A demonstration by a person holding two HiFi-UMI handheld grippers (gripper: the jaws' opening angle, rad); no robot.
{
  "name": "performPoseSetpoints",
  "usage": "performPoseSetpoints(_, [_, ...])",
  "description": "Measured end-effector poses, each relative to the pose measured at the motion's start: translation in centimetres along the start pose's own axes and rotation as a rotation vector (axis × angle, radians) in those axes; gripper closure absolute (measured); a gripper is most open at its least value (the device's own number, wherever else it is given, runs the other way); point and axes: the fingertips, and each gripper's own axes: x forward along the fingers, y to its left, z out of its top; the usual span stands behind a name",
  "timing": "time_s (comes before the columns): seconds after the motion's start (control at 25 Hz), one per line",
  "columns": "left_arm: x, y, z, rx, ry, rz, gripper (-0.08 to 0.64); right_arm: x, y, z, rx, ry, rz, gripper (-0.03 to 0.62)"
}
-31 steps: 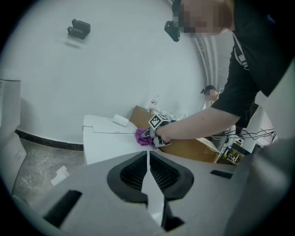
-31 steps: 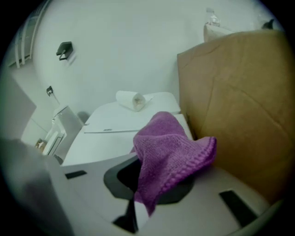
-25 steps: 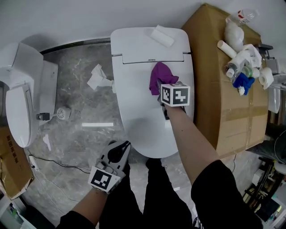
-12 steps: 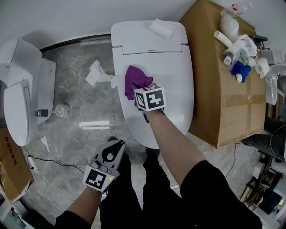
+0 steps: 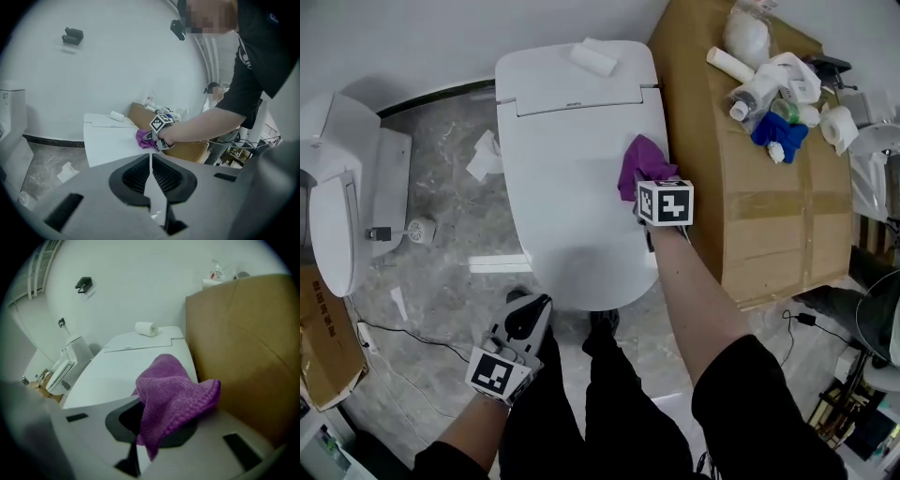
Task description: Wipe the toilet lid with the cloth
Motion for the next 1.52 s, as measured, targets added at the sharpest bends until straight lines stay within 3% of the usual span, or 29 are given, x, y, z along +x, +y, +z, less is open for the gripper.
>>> performPoseSetpoints(0.2, [1.0,-2.8,1.2,-0.006,-0.038,0.005,0.537,-1.1,-1.4,-0.9,0.027,-0.007,0.004,0.537])
performPoseSetpoints(0.36, [0.2,-3.4,0.9,-0.02,-0.049,0.001,0.541,-0.9,1.1,-1.5,0.0,-0.002,0.017,0.538])
performPoseSetpoints(0.88, [-10.0,0.1,-2.3,-0.031,-0.037,0.022,0.545,1.0,23.9,-5.6,-0.162,0.057,0.237,0.538])
performPoseSetpoints(1.04, [-12.1,0.7,-3.2,-0.02,-0.008,0.034,0.545,0.7,28.3,-7.4,-0.215,0.081,0.292,0.538])
performPoseSetpoints(1.2, [-11.6,0.2,-3.1,-0.005,0.001,0.036,0.545,-0.2,24.6,-7.8,-0.144,0.061,0.262,0.537])
performPoseSetpoints(1.36, [-9.4,-1.7,-2.3,0.042,-0.001,0.019,0.545,-1.9,16.1,-8.1,-0.064,0.037,0.177,0.537])
performPoseSetpoints(1.52, [-7.2,-2.6,-2.1,0.019,-0.009,0.056,0.545,-4.3,7.7,-8.7,0.062,0.002,0.095,0.538])
